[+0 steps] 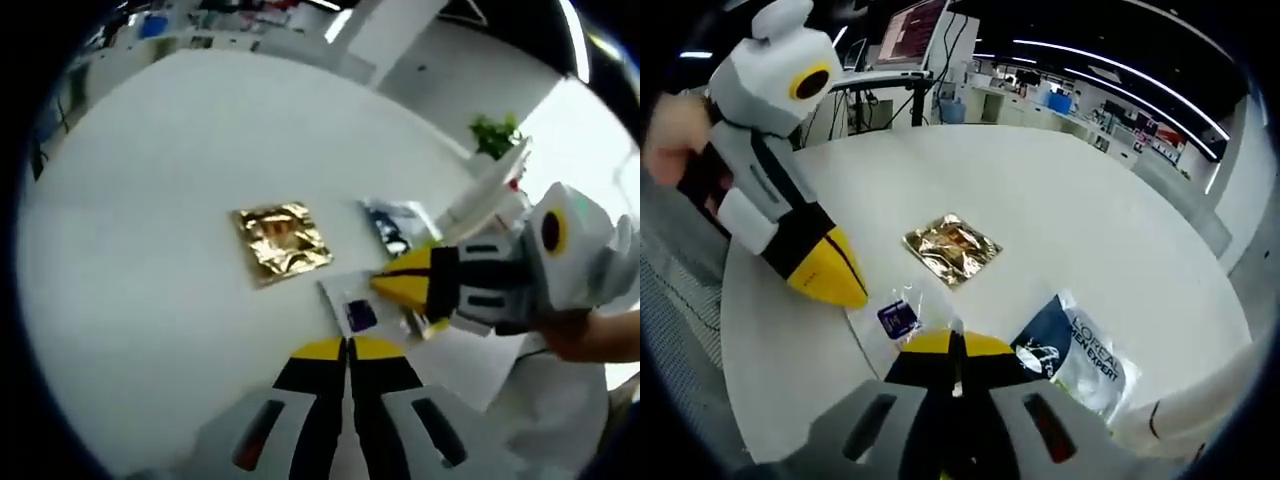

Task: Arrange the skincare products in the storage area until every visible bottle or jar stands upright without overlapping.

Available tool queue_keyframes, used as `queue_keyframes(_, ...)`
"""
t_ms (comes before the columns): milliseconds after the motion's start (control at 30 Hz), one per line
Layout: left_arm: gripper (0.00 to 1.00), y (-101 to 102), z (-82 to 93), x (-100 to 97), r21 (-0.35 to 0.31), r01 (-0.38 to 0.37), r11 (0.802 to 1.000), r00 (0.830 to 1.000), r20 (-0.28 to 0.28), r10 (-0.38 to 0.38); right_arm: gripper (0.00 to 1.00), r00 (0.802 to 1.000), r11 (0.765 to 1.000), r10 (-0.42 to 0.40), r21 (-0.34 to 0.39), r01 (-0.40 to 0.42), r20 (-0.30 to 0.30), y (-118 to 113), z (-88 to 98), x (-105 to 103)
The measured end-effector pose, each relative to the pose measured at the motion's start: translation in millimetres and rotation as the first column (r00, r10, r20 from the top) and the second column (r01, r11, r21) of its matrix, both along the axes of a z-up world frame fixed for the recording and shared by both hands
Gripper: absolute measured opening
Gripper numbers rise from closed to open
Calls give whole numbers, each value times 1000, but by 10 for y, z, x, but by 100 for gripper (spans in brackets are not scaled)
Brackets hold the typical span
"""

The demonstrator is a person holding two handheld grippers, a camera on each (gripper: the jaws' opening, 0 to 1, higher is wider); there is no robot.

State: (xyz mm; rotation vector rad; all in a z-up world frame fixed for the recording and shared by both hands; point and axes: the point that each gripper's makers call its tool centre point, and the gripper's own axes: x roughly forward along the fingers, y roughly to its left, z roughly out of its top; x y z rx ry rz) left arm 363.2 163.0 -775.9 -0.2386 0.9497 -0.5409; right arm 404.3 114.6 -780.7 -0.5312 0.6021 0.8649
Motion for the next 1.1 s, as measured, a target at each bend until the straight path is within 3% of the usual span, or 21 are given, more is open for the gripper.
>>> queue_keyframes(100,0,24,50,-7,44,18,999,999,30,-19,1,1000,1000,2,1,-2,2,1,3,-3)
queue_keyframes(200,1,-59,144,55,95,101,990,986,124,-112,1,1000,1000,-1,8,1,-5,0,0,0)
queue_keyframes(300,11,-238,229,110,86,173,981,960,210,-187,1,1000,1000,5,7,-5,-5,1,-1,4)
queue_keyframes(367,10,-312,235,185,170,228,959,918,291,-270,1,1000,1000,19,-1,-19,-2,6,-1,8)
queue_keyframes(433,9,-339,181,216,227,251,941,902,299,-312,1,1000,1000,30,-9,-30,1,10,0,9)
queue_keyframes(533,15,-398,145,220,229,267,936,898,294,-328,1,999,999,35,-10,-35,0,8,0,7)
queue_keyframes(633,16,-377,35,204,312,311,898,874,277,-399,1,999,999,36,-9,-36,-1,6,-2,8)
queue_keyframes(700,17,-370,-26,176,331,321,887,873,261,-413,1,999,999,39,-12,-39,0,7,-3,8)
queue_keyframes(800,17,-362,-14,182,329,307,893,875,271,-401,2,999,999,43,-17,-43,2,7,-4,8)
queue_keyframes(900,17,-367,-24,179,354,311,882,866,276,-417,3,999,999,45,-24,-45,0,5,3,16)
queue_keyframes(1100,17,-356,-30,186,341,309,888,872,271,-408,13,999,1000,22,-13,-21,34,-45,113,57)
